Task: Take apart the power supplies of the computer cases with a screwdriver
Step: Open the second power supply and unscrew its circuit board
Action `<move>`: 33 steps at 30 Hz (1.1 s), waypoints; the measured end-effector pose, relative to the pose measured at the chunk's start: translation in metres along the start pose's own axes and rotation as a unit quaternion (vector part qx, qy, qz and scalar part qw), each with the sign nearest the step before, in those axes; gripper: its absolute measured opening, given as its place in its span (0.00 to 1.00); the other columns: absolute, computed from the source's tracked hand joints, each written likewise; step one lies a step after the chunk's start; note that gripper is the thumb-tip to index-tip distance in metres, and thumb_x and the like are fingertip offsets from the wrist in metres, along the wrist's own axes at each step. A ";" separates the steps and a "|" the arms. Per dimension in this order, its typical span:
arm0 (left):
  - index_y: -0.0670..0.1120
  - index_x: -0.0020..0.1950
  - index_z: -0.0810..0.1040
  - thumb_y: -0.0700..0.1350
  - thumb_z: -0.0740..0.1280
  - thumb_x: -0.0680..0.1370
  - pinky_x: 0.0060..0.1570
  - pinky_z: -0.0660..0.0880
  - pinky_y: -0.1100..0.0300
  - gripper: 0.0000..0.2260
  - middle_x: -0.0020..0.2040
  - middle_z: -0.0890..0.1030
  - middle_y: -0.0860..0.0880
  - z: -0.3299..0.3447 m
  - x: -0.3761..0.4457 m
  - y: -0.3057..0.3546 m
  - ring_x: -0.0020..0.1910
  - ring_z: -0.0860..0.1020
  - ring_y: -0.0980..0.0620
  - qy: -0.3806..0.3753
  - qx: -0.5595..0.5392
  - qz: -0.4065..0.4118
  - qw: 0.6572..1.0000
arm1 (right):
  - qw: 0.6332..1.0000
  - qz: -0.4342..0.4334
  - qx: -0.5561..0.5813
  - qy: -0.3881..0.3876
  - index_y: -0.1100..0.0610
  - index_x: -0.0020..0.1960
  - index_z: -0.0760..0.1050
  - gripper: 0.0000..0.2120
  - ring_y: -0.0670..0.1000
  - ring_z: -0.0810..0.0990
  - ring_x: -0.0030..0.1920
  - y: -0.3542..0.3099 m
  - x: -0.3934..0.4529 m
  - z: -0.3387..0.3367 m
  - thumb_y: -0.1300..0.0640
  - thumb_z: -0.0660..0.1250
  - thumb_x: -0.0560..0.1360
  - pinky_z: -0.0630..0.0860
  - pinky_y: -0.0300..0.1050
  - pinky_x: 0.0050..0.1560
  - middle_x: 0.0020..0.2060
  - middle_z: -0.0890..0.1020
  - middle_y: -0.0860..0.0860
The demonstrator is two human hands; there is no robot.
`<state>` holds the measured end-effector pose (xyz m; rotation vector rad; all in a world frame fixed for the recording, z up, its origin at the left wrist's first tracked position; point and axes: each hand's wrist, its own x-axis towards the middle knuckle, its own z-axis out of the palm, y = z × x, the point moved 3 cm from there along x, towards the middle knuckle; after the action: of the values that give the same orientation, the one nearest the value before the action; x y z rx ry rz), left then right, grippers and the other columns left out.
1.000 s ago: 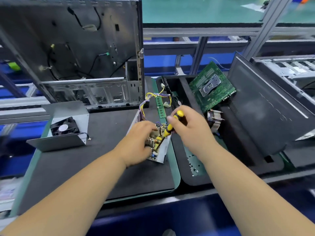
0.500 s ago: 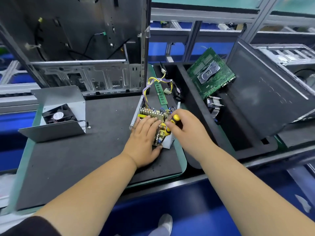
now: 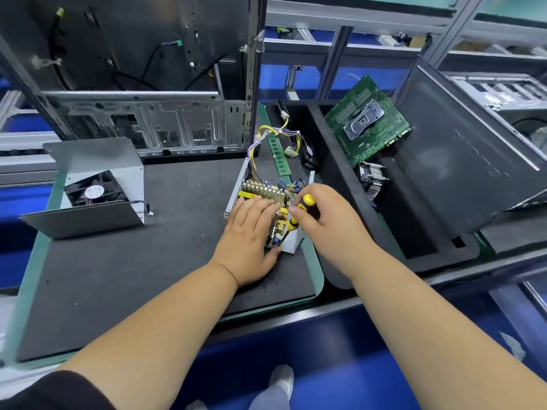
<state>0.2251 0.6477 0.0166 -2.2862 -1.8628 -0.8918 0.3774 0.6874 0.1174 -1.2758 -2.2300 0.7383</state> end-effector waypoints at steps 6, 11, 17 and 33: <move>0.42 0.73 0.69 0.52 0.73 0.69 0.78 0.44 0.51 0.36 0.69 0.72 0.44 0.001 0.001 0.000 0.72 0.64 0.43 0.000 0.003 -0.001 1.000 | 0.999 0.009 -0.033 -0.035 0.52 0.51 0.74 0.03 0.42 0.73 0.42 -0.004 0.003 -0.003 0.55 0.68 0.78 0.68 0.36 0.41 0.47 0.76 0.47; 0.42 0.73 0.69 0.53 0.74 0.68 0.78 0.46 0.50 0.36 0.69 0.72 0.44 0.003 -0.001 0.001 0.72 0.64 0.43 -0.001 0.002 0.000 1.000 | 0.994 0.055 -0.086 -0.035 0.47 0.41 0.74 0.03 0.47 0.75 0.39 -0.014 0.008 -0.003 0.53 0.67 0.72 0.70 0.44 0.37 0.41 0.77 0.46; 0.43 0.73 0.65 0.56 0.76 0.66 0.78 0.45 0.50 0.40 0.69 0.72 0.43 0.003 -0.001 0.001 0.71 0.64 0.42 -0.001 -0.005 0.000 1.000 | 0.976 0.075 -0.196 -0.063 0.51 0.48 0.70 0.14 0.51 0.73 0.37 -0.018 0.016 -0.002 0.41 0.58 0.82 0.62 0.47 0.33 0.35 0.76 0.48; 0.41 0.72 0.70 0.55 0.76 0.66 0.78 0.45 0.50 0.38 0.68 0.73 0.43 0.001 -0.001 0.002 0.71 0.64 0.42 -0.012 0.008 -0.009 1.000 | 0.971 0.021 -0.202 -0.126 0.52 0.52 0.66 0.15 0.54 0.76 0.42 -0.029 0.021 -0.003 0.40 0.60 0.80 0.72 0.50 0.38 0.41 0.79 0.48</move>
<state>0.2270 0.6471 0.0162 -2.2836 -1.8955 -0.8524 0.3512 0.6938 0.1414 -1.4874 -2.6674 0.4955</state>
